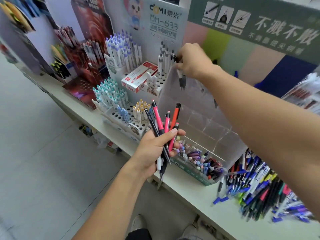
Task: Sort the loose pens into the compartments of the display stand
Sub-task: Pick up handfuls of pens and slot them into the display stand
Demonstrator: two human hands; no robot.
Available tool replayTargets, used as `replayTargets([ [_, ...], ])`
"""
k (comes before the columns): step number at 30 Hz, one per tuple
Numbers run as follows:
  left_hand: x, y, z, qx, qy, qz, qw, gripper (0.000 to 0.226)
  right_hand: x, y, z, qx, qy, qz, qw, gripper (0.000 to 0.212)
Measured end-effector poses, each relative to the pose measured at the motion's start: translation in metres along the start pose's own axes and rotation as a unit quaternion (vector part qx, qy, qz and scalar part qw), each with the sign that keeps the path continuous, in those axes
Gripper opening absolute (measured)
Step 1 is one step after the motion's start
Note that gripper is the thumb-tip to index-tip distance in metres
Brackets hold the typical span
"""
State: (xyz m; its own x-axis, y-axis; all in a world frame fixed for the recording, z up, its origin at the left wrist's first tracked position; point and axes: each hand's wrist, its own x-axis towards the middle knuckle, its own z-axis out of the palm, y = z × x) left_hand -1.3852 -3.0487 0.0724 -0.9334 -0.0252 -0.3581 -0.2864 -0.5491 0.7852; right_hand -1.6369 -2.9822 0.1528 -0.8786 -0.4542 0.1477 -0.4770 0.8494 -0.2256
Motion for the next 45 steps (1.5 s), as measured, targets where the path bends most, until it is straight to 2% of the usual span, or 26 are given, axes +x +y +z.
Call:
replayTargets([
  [1, 0.0, 0.0, 0.0, -0.001, -0.003, 0.0, 1.0, 0.013, -0.002, 0.004, 0.0, -0.01, 0.005, -0.005, 1.0, 0.018],
  [5, 0.003, -0.002, 0.0, -0.008, -0.012, 0.003, 1.0, 0.029, -0.017, 0.02, -0.004, -0.029, 0.031, 0.002, 0.999, 0.02],
  [8, 0.006, -0.004, 0.002, 0.016, -0.015, 0.015, 1.0, 0.032, -0.042, 0.029, -0.005, -0.003, 0.127, -0.025, 0.992, 0.012],
  [11, 0.009, -0.007, 0.007, 0.05, -0.026, 0.031, 0.998, 0.038, -0.102, 0.03, -0.008, 0.142, 0.223, -0.021, 0.964, 0.017],
  [12, 0.011, -0.008, 0.009, 0.062, -0.03, 0.033, 0.997, 0.036, -0.128, 0.03, -0.009, 0.204, 0.222, 0.007, 0.953, 0.021],
  [14, 0.012, -0.01, 0.013, 0.092, -0.041, 0.03, 0.994, 0.033, -0.174, 0.032, -0.009, 0.299, 0.138, 0.071, 0.941, 0.024],
  [16, 0.013, -0.013, 0.019, 0.132, -0.071, 0.011, 0.989, 0.036, -0.211, 0.038, -0.004, 0.409, 0.031, 0.128, 0.903, 0.017],
  [18, 0.015, -0.019, 0.027, 0.181, -0.111, -0.008, 0.977, 0.03, -0.235, 0.046, 0.003, 0.519, -0.01, 0.166, 0.838, 0.013],
  [21, 0.015, -0.034, 0.042, 0.196, -0.137, -0.035, 0.97, 0.026, -0.258, 0.059, 0.011, 0.615, 0.008, 0.204, 0.762, 0.015],
  [23, 0.015, -0.044, 0.048, 0.188, -0.145, -0.054, 0.97, 0.025, -0.271, 0.068, 0.01, 0.622, 0.06, 0.224, 0.748, 0.009],
  [26, 0.013, -0.057, 0.047, 0.18, -0.134, -0.074, 0.972, 0.016, -0.286, 0.08, 0.001, 0.589, 0.178, 0.241, 0.75, 0.005],
  [28, 0.013, -0.061, 0.04, 0.171, -0.083, -0.078, 0.979, 0.013, -0.289, 0.087, -0.01, 0.561, 0.26, 0.236, 0.75, 0.006],
  [30, 0.013, -0.064, 0.031, 0.137, -0.012, -0.082, 0.987, 0.014, -0.287, 0.087, -0.016, 0.526, 0.285, 0.208, 0.774, 0.008],
  [33, 0.015, -0.063, 0.017, 0.045, 0.086, -0.078, 0.992, 0.012, -0.265, 0.074, 0.002, 0.426, 0.209, 0.163, 0.865, 0.018],
  [35, 0.014, -0.058, 0.01, -0.002, 0.114, -0.079, 0.99, 0.01, -0.242, 0.055, 0.024, 0.365, 0.164, 0.127, 0.908, 0.019],
  [38, 0.005, -0.049, 0.003, -0.035, 0.098, -0.085, 0.991, 0.016, -0.199, 0.031, 0.058, 0.326, 0.128, 0.067, 0.934, 0.009],
  [42, -0.012, -0.037, -0.003, -0.064, 0.074, -0.085, 0.992, 0.017, -0.146, 0.013, 0.09, 0.177, -0.041, 0.061, 0.981, 0.028],
  [45, -0.022, -0.031, -0.008, -0.059, 0.04, -0.077, 0.994, 0.02, -0.133, 0.005, 0.106, 0.13, -0.104, 0.072, 0.983, 0.026],
])
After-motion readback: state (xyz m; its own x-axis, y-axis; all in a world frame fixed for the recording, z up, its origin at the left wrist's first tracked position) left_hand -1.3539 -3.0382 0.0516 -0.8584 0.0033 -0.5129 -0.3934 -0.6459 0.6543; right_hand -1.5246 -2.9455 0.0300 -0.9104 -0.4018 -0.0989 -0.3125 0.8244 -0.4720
